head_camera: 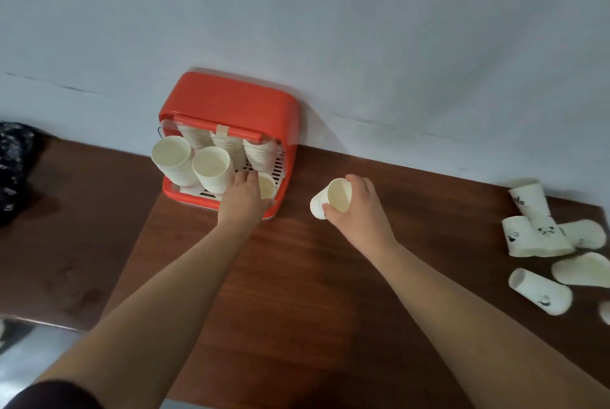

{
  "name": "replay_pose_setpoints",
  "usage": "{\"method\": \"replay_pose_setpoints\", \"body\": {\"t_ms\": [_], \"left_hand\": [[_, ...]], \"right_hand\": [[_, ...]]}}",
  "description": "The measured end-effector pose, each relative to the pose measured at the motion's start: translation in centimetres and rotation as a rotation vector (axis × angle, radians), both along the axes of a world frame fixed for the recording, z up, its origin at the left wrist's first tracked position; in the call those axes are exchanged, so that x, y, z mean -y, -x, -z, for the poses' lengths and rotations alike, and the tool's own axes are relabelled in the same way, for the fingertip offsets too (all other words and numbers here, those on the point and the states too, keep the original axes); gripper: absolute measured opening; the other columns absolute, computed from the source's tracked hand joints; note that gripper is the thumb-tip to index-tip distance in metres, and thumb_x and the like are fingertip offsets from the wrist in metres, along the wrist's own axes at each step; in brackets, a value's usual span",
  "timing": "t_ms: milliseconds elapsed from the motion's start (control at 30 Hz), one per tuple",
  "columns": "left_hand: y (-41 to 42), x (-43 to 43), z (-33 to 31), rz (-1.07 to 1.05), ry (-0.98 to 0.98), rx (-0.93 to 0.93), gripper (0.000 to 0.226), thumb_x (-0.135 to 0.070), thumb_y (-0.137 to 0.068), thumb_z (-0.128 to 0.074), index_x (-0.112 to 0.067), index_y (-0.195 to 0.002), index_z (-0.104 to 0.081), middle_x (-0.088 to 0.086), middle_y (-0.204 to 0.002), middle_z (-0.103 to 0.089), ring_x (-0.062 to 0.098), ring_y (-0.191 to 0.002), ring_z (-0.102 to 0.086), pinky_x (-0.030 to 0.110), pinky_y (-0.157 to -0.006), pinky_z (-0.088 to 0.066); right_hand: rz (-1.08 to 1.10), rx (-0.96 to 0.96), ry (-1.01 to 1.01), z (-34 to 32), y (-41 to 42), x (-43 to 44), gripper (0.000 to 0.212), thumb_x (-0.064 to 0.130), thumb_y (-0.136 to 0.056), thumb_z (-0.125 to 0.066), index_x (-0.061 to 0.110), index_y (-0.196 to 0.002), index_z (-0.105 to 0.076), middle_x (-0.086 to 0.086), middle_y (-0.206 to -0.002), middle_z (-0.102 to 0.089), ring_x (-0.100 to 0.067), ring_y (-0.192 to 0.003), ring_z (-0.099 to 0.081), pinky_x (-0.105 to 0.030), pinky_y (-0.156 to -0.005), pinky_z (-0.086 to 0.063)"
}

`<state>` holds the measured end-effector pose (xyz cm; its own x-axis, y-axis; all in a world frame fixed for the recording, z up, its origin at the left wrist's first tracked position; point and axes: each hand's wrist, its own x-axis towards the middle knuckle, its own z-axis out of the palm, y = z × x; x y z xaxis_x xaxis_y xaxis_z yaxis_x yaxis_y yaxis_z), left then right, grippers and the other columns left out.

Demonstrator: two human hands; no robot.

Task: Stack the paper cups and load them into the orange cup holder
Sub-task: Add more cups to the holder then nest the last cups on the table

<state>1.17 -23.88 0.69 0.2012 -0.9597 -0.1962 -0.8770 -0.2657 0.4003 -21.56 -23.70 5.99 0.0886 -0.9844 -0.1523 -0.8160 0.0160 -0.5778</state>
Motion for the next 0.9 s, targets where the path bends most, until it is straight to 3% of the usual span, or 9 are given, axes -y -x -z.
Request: {"method": "replay_pose_setpoints", "body": {"t_ms": [267, 367, 467, 567, 667, 800, 900], "left_hand": [[-1.1, 0.2, 2.5, -0.011, -0.065, -0.186, 0.082, -0.027, -0.086, -0.078, -0.006, -0.151, -0.032, 0.016, -0.152, -0.039, 0.034, -0.139, -0.04, 0.045, -0.11, -0.037], [-1.5, -0.2, 2.8, -0.048, -0.08, -0.246, 0.088, -0.027, -0.084, -0.08, -0.006, -0.153, -0.028, 0.019, -0.148, -0.042, 0.039, -0.132, -0.047, 0.051, -0.102, -0.043], [-2.2, -1.8, 3.0, -0.031, 0.038, -0.224, 0.065, -0.017, -0.089, -0.073, -0.002, -0.143, -0.041, 0.019, -0.139, -0.051, 0.041, -0.122, -0.055, 0.05, -0.092, -0.048], [-3.1, -3.3, 2.8, -0.066, 0.087, -0.275, 0.044, -0.012, -0.096, -0.061, -0.004, -0.137, -0.049, 0.015, -0.136, -0.055, 0.034, -0.122, -0.056, 0.044, -0.094, -0.047], [-3.9, -3.9, 2.3, -0.175, 0.054, -0.378, 0.039, -0.022, -0.102, -0.053, -0.01, -0.139, -0.052, 0.009, -0.136, -0.06, 0.027, -0.124, -0.057, 0.037, -0.097, -0.045], [-4.0, -4.0, 1.3, -0.247, 0.071, -0.517, 0.031, -0.037, -0.106, -0.041, -0.021, -0.124, -0.061, -0.003, -0.114, -0.068, 0.013, -0.106, -0.06, 0.029, -0.085, -0.041], [-3.7, -3.3, 1.7, -0.238, 0.08, -0.582, 0.03, -0.04, -0.106, -0.039, -0.024, -0.115, -0.062, -0.006, -0.106, -0.068, 0.009, -0.099, -0.059, 0.026, -0.077, -0.041]], "right_hand": [[-0.03, 0.045, -0.035, 1.3, -2.3, 0.9, 0.074, 0.034, -0.081, -0.079, 0.022, -0.142, -0.04, -0.002, -0.135, -0.042, -0.018, -0.115, -0.053, -0.03, -0.094, -0.048], [-0.06, 0.079, -0.029, 1.4, -3.7, 1.1, 0.073, 0.033, -0.081, -0.08, 0.023, -0.141, -0.041, 0.0, -0.134, -0.042, -0.015, -0.113, -0.051, -0.032, -0.095, -0.051], [-0.106, 0.148, -0.007, 1.4, -5.3, 1.3, 0.07, 0.031, -0.079, -0.082, 0.022, -0.137, -0.043, 0.003, -0.133, -0.043, -0.006, -0.109, -0.045, -0.029, -0.092, -0.05], [-0.173, 0.206, 0.017, 1.6, -7.2, 1.5, 0.074, 0.032, -0.078, -0.084, 0.022, -0.139, -0.043, 0.005, -0.137, -0.044, -0.006, -0.116, -0.047, -0.025, -0.094, -0.048], [-0.226, 0.214, 0.022, 2.4, -8.8, 1.8, 0.073, 0.033, -0.078, -0.084, 0.021, -0.139, -0.044, 0.005, -0.138, -0.045, -0.01, -0.121, -0.049, -0.027, -0.098, -0.046], [-0.298, 0.136, 0.022, 4.1, -10.5, 2.6, 0.071, 0.029, -0.079, -0.082, 0.018, -0.139, -0.046, 0.0, -0.142, -0.045, -0.019, -0.125, -0.051, -0.038, -0.102, -0.048], [-0.377, 0.072, -0.028, 5.4, -11.5, 3.2, 0.074, 0.024, -0.08, -0.082, 0.017, -0.143, -0.044, -0.005, -0.145, -0.047, -0.024, -0.131, -0.049, -0.037, -0.106, -0.044]]}}
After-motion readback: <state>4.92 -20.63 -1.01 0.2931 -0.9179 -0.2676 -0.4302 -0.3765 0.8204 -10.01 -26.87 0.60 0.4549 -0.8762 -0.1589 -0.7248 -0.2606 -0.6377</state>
